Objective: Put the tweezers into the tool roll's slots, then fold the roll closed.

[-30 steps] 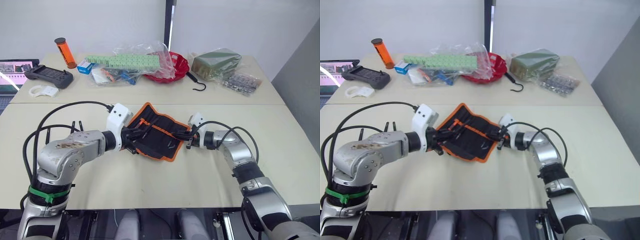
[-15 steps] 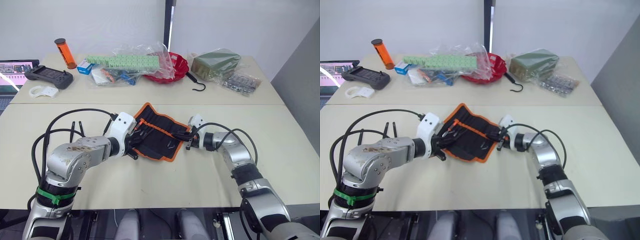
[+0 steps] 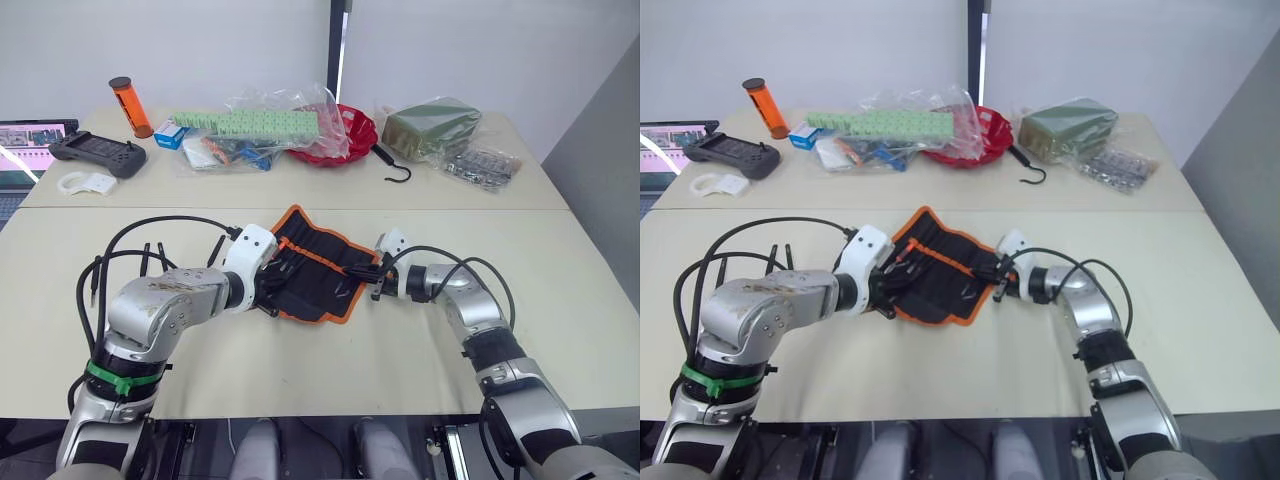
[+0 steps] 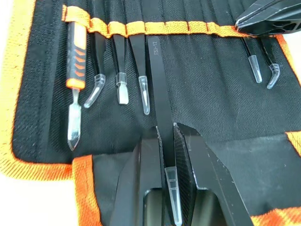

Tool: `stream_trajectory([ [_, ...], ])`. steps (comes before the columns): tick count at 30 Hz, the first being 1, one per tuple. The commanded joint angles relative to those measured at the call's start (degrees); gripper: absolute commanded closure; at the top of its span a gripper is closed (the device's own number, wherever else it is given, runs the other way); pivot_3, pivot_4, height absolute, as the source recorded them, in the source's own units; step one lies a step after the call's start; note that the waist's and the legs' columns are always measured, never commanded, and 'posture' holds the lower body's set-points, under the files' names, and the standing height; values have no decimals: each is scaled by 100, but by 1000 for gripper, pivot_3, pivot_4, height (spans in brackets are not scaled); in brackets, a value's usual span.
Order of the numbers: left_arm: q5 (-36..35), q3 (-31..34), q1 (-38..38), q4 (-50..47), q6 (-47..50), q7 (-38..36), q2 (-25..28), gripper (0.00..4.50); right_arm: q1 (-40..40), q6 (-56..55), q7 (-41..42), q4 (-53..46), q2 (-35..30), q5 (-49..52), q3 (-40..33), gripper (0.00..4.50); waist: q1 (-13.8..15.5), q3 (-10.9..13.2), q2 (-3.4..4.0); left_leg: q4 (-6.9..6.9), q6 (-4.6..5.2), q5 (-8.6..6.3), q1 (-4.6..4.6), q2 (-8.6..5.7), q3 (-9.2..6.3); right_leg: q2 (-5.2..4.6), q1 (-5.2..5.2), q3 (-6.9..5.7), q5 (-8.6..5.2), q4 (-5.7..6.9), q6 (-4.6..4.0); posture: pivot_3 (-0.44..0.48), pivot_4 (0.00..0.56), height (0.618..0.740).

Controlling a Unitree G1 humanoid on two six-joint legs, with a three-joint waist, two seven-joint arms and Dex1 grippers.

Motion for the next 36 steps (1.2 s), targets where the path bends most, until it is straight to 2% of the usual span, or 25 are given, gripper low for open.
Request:
stream_trajectory([
  [1, 129, -92, -313, 80, -25, -11, -156, 4500, 222, 170, 37, -98, 48, -101, 128, 4465, 0, 0, 0, 0, 0, 0, 0, -1, 0, 0, 1, 0, 0, 0, 0, 0, 150, 740],
  [19, 1108, -743, -658, 1238, -1198, -260, -589, 4500, 362, 260, -26, -264, 74, -134, 119, 4465, 1, -1, 0, 1, -1, 1, 7, -2, 0, -1, 6, 0, 0, 2, 1, 0, 150, 740],
  [36, 1679, -701, -506, 2100, -2311, -472, -1124, 4500, 670, 449, -79, -706, 113, -95, 176, 4465, 65, -4, 3, 10, -1, 1, 56, -7, -1, -2, 67, -1, 0, -5, 5, 0, 150, 740],
])
